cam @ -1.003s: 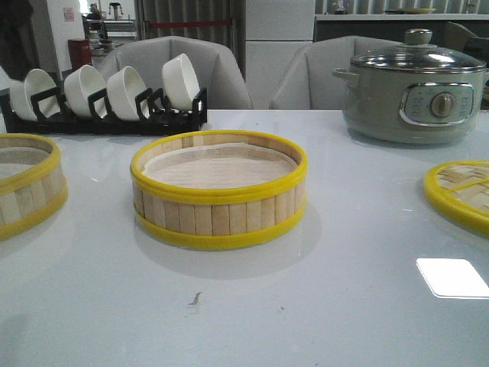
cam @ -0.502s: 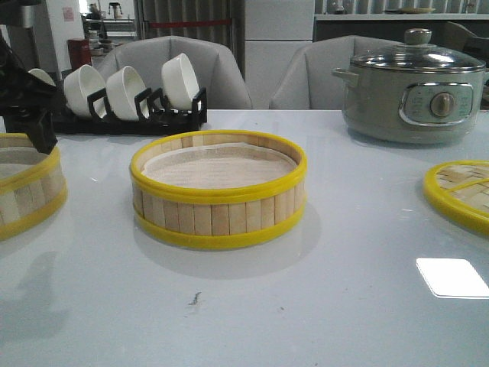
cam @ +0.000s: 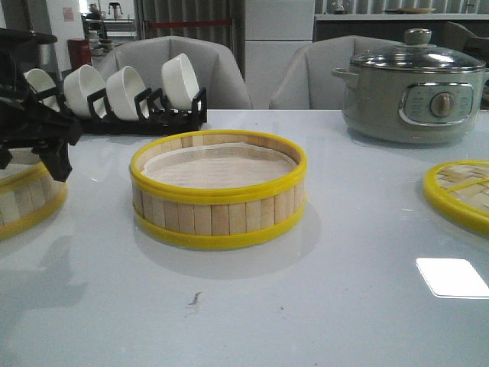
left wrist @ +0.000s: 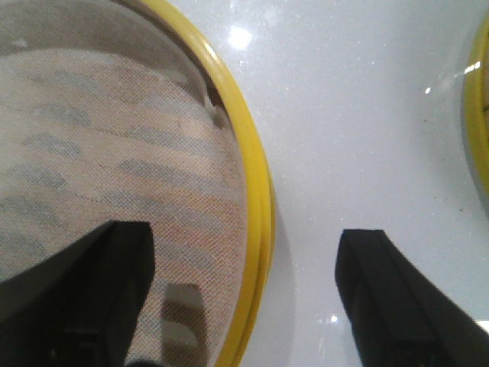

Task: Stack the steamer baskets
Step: 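Grasp the rim of the bamboo steamer basket with the left gripper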

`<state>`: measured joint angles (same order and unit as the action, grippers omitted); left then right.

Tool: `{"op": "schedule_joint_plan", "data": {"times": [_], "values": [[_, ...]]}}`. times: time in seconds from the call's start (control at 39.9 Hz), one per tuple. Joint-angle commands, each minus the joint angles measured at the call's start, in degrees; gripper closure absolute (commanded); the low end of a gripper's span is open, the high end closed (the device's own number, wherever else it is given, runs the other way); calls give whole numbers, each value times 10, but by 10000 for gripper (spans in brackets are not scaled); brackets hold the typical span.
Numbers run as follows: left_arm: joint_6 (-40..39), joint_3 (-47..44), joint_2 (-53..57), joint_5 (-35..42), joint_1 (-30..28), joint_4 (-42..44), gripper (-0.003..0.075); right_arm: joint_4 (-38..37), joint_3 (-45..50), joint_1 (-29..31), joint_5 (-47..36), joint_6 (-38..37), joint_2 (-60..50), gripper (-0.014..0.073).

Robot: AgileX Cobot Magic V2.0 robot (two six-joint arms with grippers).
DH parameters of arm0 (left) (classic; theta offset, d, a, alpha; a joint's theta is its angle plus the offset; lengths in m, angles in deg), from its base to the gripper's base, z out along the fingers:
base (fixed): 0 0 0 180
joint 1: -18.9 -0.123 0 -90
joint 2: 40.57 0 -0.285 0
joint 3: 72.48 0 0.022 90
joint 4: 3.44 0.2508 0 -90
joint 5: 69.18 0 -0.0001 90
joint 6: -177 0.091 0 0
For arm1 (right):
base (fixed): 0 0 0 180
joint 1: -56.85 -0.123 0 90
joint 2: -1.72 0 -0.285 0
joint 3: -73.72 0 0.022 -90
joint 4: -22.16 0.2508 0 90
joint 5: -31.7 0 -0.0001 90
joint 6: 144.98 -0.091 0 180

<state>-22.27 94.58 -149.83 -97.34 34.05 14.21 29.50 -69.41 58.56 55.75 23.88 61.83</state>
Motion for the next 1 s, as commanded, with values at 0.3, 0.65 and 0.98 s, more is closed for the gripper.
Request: {"op": "schedule_joint_plan", "data": {"times": [0.3, 0.65, 0.98], "values": [[-4, 18, 16, 24, -1, 1, 465, -6, -22, -1, -39, 9, -4, 150], [-3, 26, 19, 10, -1, 3, 635, -6, -22, -1, -43, 9, -4, 150], [10, 179, 35, -95, 51, 0, 635, -6, -22, -1, -43, 9, -4, 150]]}}
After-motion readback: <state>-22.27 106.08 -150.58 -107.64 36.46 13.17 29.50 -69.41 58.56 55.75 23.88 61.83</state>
